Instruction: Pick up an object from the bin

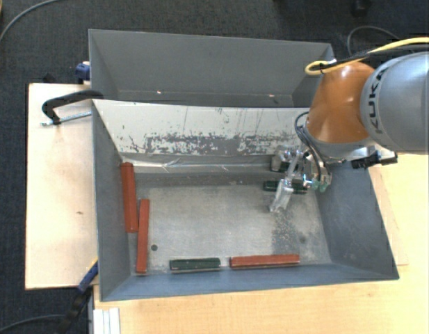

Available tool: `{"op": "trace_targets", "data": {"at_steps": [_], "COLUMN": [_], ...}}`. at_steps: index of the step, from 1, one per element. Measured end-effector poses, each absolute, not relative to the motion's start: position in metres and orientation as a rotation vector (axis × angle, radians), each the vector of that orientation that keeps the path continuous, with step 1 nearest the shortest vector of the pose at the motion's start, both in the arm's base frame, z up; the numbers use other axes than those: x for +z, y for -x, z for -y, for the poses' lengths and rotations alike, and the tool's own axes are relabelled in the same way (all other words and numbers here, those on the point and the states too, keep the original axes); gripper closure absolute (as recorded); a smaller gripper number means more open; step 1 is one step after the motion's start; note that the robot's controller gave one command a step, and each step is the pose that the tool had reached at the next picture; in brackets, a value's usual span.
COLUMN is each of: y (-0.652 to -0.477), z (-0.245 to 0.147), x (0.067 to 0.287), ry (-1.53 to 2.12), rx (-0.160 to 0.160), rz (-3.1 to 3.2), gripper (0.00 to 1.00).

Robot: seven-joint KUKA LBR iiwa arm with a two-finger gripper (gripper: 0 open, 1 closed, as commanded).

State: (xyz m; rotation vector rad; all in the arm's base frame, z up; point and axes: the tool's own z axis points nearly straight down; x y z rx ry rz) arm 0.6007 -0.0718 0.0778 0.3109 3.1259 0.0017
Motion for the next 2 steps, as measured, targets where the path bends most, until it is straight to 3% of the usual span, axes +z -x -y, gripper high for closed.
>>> {"op": "trace_targets", "data": {"at_steps": [1,2], "y": [-0.601,-0.577], "z": [0.072,0.063], "x": [0.078,0.249], "ry": [-0.310,-0.429], "rx": [0.001,0.002], "rz": [-3.124,-3.100], "gripper": [1.00,1.00]}}
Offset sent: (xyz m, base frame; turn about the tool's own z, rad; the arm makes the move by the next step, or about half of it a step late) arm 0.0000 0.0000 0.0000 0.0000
